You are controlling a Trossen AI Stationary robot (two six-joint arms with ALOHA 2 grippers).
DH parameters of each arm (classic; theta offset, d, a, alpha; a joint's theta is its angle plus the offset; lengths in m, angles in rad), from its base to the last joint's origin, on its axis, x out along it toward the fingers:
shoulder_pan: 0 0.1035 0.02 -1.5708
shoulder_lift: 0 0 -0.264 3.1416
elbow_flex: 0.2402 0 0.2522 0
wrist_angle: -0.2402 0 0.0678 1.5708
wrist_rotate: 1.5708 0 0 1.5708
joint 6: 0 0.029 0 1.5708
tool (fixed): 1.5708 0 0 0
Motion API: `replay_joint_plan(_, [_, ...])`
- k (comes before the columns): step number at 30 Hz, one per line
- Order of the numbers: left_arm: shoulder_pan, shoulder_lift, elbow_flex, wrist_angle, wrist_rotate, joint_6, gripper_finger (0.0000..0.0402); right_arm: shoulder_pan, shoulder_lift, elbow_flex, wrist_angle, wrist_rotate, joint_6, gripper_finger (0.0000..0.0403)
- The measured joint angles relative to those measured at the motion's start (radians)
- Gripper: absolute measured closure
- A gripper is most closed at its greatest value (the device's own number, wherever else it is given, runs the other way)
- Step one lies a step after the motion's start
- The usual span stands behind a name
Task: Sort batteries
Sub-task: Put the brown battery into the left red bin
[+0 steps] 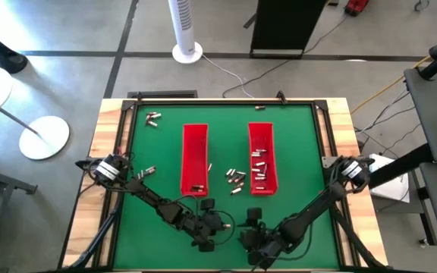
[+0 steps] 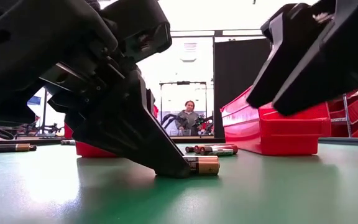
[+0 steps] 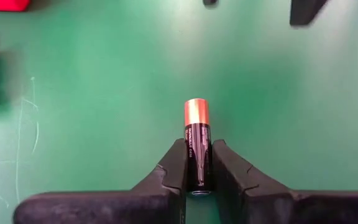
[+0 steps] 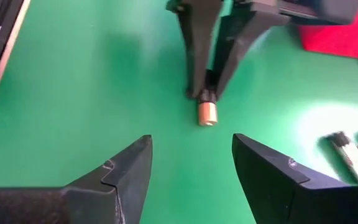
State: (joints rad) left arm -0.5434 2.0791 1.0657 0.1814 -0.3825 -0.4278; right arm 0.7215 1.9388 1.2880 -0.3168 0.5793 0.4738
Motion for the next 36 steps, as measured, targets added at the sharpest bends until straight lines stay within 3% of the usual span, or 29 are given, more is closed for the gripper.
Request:
replay_joint_plan(8, [-0.004,-0.078,0.004,-0.066,0.002,0.036,0.0374,0.018,-0.077,0.0,-0.103,0.061,0.027,0.0192])
replay_joint_plan(13, [-0.005,-0.188,0.005,-0.133,-0.001,0.047,0.0374,0.019,-0.08,0.0,-0.104,0.075,0.024,0.0193])
replay_joint_plan(20, [-0.008,-0.394,0.009,-0.346,-0.003,0.048,0.0374,0.028,-0.078,-0.013,-0.104,0.076,0.04,0.0197])
replay_joint_plan(26, [-0.001,-0.58,0.008,-0.58,-0.062,0.037,0.0374,0.034,-0.078,-0.017,-0.098,0.075,0.049,0.02])
replay_joint_plan(32, [0.082,-0.651,0.003,-0.83,-0.1,-0.022,0.0374,0.034,-0.078,-0.02,-0.096,0.075,0.049,0.0198])
replay_joint_plan(36, [0.198,-0.618,0.003,-0.864,-0.018,-0.001,0.0374,0.033,-0.078,-0.021,-0.093,0.076,0.049,0.02])
